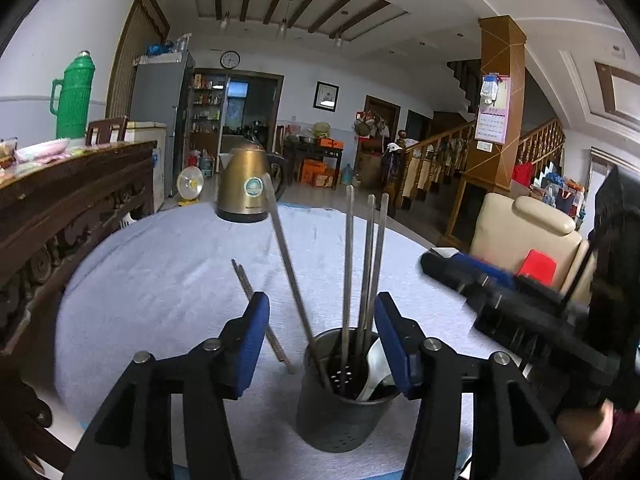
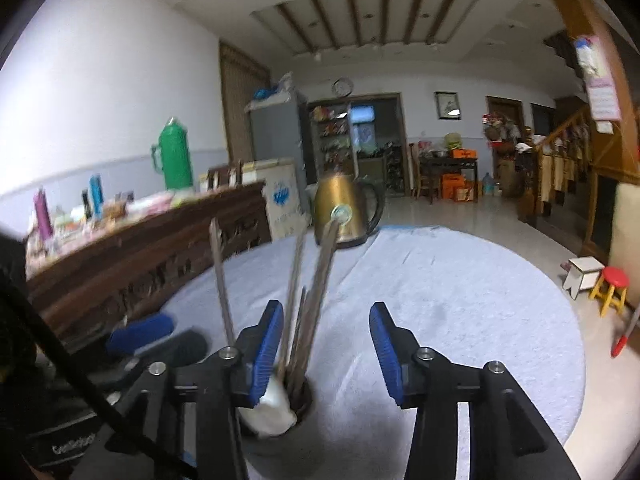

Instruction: Organize utensils

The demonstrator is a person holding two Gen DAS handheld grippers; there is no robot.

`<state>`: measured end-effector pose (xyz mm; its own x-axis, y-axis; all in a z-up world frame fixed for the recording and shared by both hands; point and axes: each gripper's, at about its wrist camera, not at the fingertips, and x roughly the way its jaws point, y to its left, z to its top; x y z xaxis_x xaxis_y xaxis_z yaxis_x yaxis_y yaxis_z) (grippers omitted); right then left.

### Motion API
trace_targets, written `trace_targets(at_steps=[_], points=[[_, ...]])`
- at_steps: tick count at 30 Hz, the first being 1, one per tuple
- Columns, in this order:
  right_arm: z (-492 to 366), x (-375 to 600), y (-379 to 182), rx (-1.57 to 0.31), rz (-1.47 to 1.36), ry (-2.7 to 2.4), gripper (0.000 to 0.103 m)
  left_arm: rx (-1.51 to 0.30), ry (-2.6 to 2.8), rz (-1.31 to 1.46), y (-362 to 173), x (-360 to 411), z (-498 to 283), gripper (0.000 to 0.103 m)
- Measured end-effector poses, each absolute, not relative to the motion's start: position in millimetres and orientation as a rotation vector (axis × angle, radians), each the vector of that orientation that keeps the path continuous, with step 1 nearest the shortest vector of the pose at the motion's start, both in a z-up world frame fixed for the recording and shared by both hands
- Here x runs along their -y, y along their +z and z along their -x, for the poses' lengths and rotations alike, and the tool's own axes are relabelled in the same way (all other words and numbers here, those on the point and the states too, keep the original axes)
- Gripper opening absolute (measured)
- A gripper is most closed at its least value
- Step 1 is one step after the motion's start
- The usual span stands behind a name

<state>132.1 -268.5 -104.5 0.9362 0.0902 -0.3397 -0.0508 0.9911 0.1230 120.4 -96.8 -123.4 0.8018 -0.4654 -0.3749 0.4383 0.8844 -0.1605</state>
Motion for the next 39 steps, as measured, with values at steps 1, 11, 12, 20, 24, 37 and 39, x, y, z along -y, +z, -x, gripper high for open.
trace_targets(at_steps=[1,11,12,20,24,37,39], points=[[-133,275,-103,-0.352,-0.128,0.059,0.049,-0.414,-0.474,0.063,-123,94,-119,0.059],[-154,335,-128,-0.485,-0.325,-0.011,0.049,-0.504,-0.301,0.133,-136,47,-153,0.061],[-159,342,-133,-0.512,-0.348,-0.002,0.049,-0.518,-0.286,0.128,-139,45,-157,0.061],[-232,388,-175,-0.761,-0.498,0.111,0.049,-0.744,-0.255,0.106,-164,31,-242,0.061],[-273,402,-196,-0.854,-0.575,0.165,0.048,-0.862,-0.253,0.129,-180,30,-294,0.061],[-362,361,-206,-0.960,-0.473,0.292,0.048,-1.109,-0.245,0.225,-207,66,-439,0.061],[-371,356,-208,-0.966,-0.474,0.305,0.048,-1.127,-0.240,0.237,-213,74,-454,0.061]])
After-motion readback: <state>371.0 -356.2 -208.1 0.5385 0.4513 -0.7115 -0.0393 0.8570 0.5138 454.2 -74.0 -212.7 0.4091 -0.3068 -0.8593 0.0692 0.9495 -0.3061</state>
